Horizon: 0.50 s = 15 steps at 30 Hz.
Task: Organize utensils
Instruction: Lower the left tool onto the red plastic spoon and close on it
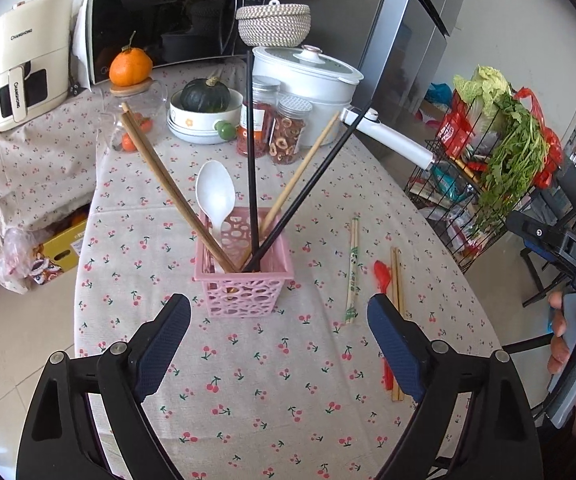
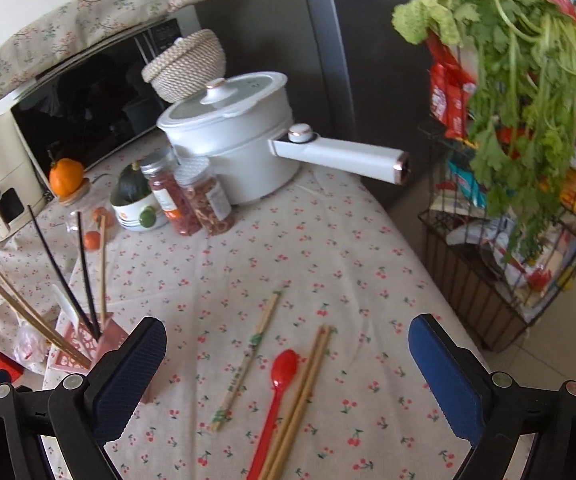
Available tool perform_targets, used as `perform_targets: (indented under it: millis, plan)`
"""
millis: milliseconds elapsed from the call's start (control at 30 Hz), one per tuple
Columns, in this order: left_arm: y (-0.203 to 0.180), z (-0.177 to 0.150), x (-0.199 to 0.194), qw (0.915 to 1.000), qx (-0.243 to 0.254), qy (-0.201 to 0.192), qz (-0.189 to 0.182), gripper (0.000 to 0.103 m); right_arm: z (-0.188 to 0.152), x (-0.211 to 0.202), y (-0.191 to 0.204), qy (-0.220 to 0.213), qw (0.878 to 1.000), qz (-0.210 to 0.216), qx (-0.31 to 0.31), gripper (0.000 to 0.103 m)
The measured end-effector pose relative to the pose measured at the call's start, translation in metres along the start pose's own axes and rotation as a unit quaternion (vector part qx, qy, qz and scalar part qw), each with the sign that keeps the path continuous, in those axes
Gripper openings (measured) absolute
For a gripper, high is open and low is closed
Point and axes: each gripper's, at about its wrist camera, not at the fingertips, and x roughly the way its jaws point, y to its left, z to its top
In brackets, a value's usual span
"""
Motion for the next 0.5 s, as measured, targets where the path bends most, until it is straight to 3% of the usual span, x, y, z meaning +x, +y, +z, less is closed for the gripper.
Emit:
perform_targets:
  millis: [133, 300, 500]
  plan:
    - [-0.018, -0.010, 0.015, 0.9991, 0.020, 0.037, 0.009, 0.093, -0.008, 0.016, -0.030, 0.053, 0.997, -0.030, 0.043, 0.101]
    - [-0.038, -0.020, 0.038, 0.9960, 0.050, 0.069, 0.026, 0.093, -0.017, 0.028, -0.056, 0.104, 0.991, -0.032, 0.078, 0.101]
    - [-0.066, -0.020, 0.079, 0.9923, 0.053, 0.112, -0.010, 0.092, -0.024, 0.038, -0.057, 0.127, 0.990, -0.041, 0.050, 0.101]
